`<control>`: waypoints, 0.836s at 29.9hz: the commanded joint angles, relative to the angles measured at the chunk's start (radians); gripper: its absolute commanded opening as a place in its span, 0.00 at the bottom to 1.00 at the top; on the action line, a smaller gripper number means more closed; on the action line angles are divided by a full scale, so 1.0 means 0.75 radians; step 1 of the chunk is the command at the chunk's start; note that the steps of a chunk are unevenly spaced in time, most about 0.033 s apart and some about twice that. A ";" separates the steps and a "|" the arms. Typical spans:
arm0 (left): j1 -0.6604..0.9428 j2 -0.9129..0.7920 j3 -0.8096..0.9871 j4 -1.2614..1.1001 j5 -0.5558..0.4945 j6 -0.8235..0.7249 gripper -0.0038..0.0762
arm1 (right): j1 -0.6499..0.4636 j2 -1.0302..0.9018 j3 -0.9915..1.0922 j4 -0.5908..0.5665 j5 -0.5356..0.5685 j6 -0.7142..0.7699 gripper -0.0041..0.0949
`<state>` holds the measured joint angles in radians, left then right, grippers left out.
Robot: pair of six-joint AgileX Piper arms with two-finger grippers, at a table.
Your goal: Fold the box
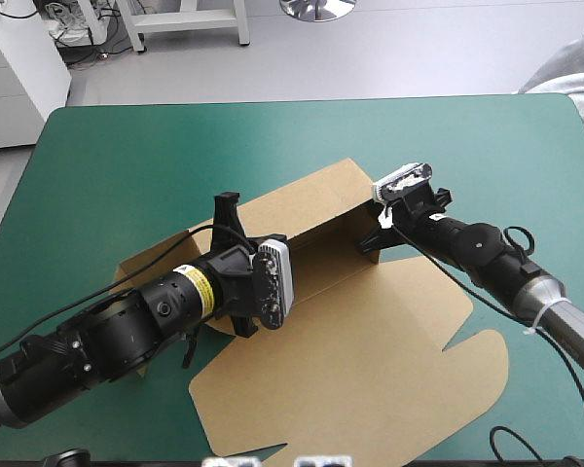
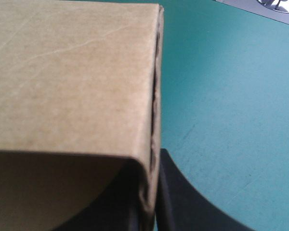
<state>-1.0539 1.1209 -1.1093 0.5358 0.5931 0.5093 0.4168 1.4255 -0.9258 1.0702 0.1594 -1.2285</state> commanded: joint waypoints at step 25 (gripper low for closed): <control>1.444 0.054 -0.345 -1.120 0.514 0.115 0.06 | -0.289 -0.042 -0.431 -0.598 0.946 0.471 0.02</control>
<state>-0.0227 1.1823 -1.3335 -0.2556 1.0194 0.6114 0.2060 1.4255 -1.1607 0.7206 0.7217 -1.0085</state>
